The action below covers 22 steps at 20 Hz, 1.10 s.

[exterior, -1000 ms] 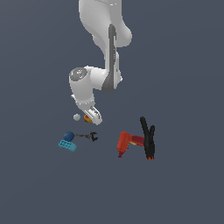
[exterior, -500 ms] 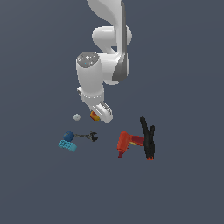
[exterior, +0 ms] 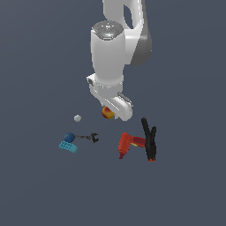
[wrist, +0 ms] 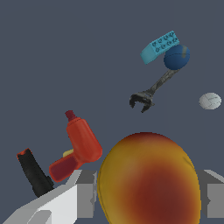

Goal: Pick up a designated object from a clutter of objects.

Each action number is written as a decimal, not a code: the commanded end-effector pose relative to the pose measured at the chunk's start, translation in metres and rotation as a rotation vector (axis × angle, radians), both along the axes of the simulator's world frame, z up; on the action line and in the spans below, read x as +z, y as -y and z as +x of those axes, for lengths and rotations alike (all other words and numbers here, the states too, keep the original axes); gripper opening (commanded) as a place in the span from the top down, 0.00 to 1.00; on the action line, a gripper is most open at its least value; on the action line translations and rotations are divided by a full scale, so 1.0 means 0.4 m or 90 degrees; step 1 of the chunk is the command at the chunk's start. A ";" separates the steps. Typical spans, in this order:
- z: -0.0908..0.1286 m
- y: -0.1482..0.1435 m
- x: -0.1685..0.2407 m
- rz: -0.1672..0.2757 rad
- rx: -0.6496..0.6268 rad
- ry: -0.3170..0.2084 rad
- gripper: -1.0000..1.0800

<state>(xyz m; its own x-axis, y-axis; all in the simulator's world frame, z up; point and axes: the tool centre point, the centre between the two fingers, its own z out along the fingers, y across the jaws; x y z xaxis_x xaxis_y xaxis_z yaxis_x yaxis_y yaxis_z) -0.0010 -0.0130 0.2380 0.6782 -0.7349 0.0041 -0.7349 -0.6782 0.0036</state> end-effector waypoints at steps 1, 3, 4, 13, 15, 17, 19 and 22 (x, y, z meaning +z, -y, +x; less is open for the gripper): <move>0.028 -0.040 0.057 0.000 0.000 0.000 1.00; 0.050 -0.070 0.098 0.001 0.000 0.000 1.00; 0.060 -0.084 0.118 0.001 0.000 0.000 1.00; 0.143 -0.192 0.266 0.002 0.000 0.000 1.00; 0.159 -0.211 0.293 0.003 0.001 0.000 1.00; 0.172 -0.227 0.316 0.003 0.001 0.000 1.00; 0.184 -0.241 0.335 0.003 0.001 0.000 1.00; 0.199 -0.258 0.359 0.004 0.001 0.000 1.00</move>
<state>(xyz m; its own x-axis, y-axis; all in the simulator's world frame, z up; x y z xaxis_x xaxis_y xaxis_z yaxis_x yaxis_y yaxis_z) 0.0754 0.0869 0.3759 0.6796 -0.7336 -0.0002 -0.7336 -0.6796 0.0009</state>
